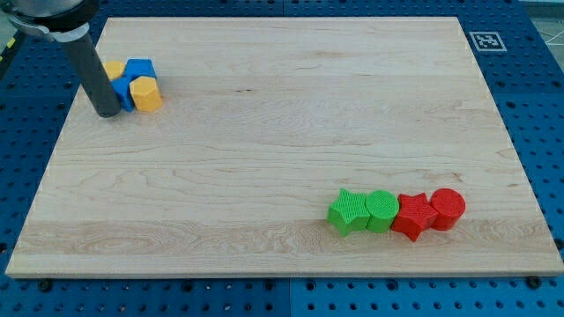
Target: Move green star along with group of blocks right a bit
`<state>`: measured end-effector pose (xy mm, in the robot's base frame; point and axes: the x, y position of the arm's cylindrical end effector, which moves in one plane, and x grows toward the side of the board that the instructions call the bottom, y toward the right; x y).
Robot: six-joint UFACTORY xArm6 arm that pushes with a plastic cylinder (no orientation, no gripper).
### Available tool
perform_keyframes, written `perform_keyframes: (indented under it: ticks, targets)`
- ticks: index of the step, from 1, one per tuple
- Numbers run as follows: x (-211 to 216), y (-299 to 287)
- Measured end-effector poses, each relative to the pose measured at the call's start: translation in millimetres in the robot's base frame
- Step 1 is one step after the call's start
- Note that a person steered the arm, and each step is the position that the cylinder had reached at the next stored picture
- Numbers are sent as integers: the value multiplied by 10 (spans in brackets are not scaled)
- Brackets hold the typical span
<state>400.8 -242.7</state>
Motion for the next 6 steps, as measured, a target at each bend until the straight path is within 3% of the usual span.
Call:
perform_keyframes:
  ticks: [2, 6]
  targets:
    - [159, 38]
    - [1109, 1398]
